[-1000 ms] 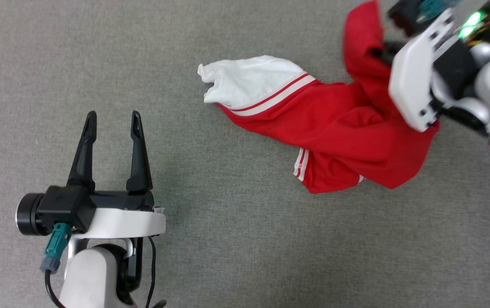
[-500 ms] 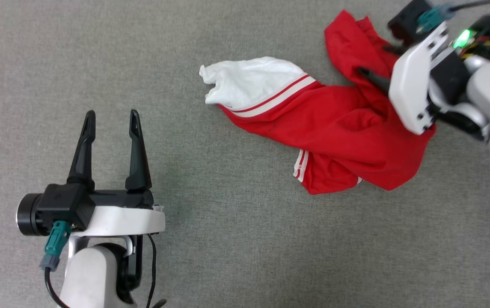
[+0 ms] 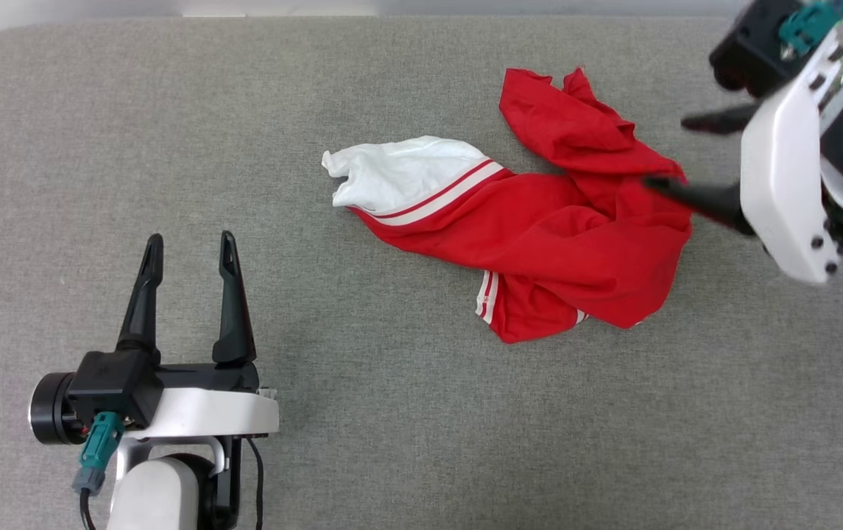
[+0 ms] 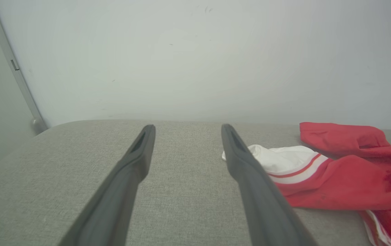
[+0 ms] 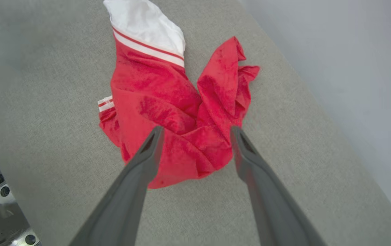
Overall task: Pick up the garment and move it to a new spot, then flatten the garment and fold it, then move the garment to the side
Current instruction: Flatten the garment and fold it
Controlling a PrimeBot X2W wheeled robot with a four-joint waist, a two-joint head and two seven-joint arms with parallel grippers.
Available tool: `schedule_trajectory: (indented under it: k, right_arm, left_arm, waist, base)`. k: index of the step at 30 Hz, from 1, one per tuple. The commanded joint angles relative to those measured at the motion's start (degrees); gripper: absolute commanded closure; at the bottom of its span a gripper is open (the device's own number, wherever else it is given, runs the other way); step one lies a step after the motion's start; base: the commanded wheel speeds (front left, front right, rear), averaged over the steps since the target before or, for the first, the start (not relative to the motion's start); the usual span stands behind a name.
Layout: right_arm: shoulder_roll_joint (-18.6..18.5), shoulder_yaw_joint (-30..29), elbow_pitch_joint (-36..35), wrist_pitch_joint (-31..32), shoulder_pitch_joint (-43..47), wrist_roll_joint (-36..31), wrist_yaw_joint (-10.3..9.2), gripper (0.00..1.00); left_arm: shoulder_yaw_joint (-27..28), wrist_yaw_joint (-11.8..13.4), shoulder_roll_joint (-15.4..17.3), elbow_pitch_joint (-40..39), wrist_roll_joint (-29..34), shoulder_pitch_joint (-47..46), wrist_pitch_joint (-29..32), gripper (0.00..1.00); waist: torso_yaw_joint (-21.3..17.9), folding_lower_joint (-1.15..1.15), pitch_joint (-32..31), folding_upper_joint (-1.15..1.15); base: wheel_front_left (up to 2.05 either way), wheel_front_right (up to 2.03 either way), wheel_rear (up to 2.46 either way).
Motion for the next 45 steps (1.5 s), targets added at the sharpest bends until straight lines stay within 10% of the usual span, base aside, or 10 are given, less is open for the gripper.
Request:
schedule_trajectory:
  k: [1,23,24,25,26,45]
  right_arm:
    - [-0.63,0.56,-1.77,2.06,0.99,0.41,-0.02,0.0]
    - [8.33,5.46,9.29,4.88,16.08,-9.3,0.0,0.0]
    - [8.47,5.56,9.24,4.35,16.35,-9.73,0.01,0.11]
    - [8.4,5.56,8.68,2.91,16.36,-10.24,0.07,0.83]
    - [8.16,5.38,8.27,1.43,16.18,-10.34,0.06,1.0]
    - [-15.82,-6.77,-15.63,-8.89,25.93,0.52,-0.02,1.0]
  left_arm:
    - [0.01,-0.02,-0.01,-0.17,-0.29,0.45,-0.15,0.0]
    - [-0.96,-0.29,-0.02,0.96,-0.25,-3.69,-0.15,0.0]
    - [-0.9,-0.25,-0.02,1.08,-0.24,-3.58,-0.15,0.0]
    - [-0.91,-0.29,-0.03,1.19,-0.27,-3.42,-0.15,0.0]
    - [-0.88,-0.3,-0.02,1.34,-0.32,-3.22,-0.15,0.0]
    - [0.16,0.31,-0.02,1.48,-1.18,3.06,-0.15,0.0]
  waist:
    - [0.05,0.0,0.12,0.0]
    - [2.26,0.0,6.26,0.0]
    - [2.09,0.0,5.89,0.0]
    - [1.9,0.0,5.48,0.0]
    - [1.73,0.0,4.97,0.0]
    - [-2.5,0.0,-4.66,0.0]
  base:
    - [0.0,0.0,0.0]
    - [0.0,0.0,0.0]
    - [0.0,0.0,0.0]
    - [0.0,0.0,0.0]
    - [0.0,0.0,0.0]
    - [0.0,0.0,0.0]
